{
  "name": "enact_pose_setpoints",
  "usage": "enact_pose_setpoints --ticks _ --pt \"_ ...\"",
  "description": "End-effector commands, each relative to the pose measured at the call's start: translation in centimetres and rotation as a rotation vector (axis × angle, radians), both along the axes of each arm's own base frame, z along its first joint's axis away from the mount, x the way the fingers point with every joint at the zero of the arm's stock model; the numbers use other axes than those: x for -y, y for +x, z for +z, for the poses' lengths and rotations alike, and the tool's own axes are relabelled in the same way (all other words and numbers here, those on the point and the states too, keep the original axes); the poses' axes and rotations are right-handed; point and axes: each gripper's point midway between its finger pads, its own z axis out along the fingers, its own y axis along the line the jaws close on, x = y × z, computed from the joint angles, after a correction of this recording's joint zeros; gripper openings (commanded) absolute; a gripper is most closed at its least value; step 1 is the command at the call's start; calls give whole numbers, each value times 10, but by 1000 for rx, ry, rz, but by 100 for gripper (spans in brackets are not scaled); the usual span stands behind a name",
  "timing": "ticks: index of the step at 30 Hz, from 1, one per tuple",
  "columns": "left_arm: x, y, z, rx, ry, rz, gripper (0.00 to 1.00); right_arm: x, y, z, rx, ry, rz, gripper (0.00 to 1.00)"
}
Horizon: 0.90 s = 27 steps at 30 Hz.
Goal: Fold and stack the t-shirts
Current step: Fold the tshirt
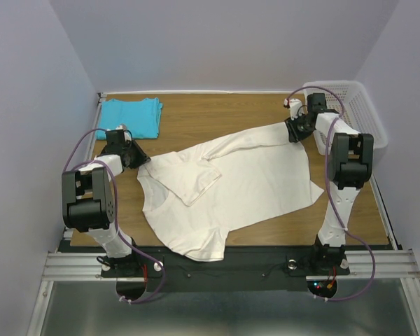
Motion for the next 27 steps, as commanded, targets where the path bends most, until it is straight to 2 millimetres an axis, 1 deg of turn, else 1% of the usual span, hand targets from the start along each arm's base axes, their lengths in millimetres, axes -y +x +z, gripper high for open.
enact_pose_setpoints --ticks 1,2,4,5,6,7,10,11,14,17,21,22,23,24,26,27 --pt "-2 15 18 68 7 -18 20 1 9 3 18 -5 -20 36" --pt "-3 15 18 68 7 -17 17 1 9 4 19 -6 -20 30" --pt "-4 16 18 69 8 -16 14 2 10 8 29 -13 -21 24" --pt "-5 17 18 70 9 -16 10 2 11 11 37 -14 -22 19" --pt "-6 17 19 70 9 -13 10 4 14 18 53 -21 -27 17" --pt "-6 18 20 73 10 -13 6 5 16 21 60 -24 -31 13" --pt "-10 19 21 71 17 -3 0 7 21 32 86 -36 -42 11" --pt "-12 20 23 74 21 -1 0 9 24 37 99 -40 -48 11" --pt "-15 21 25 76 31 5 0 12 26 41 111 -58 -53 9" --pt "-18 22 26 76 33 10 0 13 27 42 116 -66 -55 9" --pt "-16 23 29 83 23 -1 0 11 25 39 107 -51 -52 10" --pt "-16 22 28 82 21 -3 4 10 25 38 104 -50 -51 10" --pt "-15 21 28 79 17 -7 11 10 25 37 102 -48 -51 10" --pt "-13 21 27 77 11 -16 23 10 24 36 97 -46 -54 10" --pt "-13 18 24 62 14 -19 33 10 25 36 98 -45 -55 11" --pt "-13 17 23 57 18 -21 35 9 25 35 97 -42 -53 11"
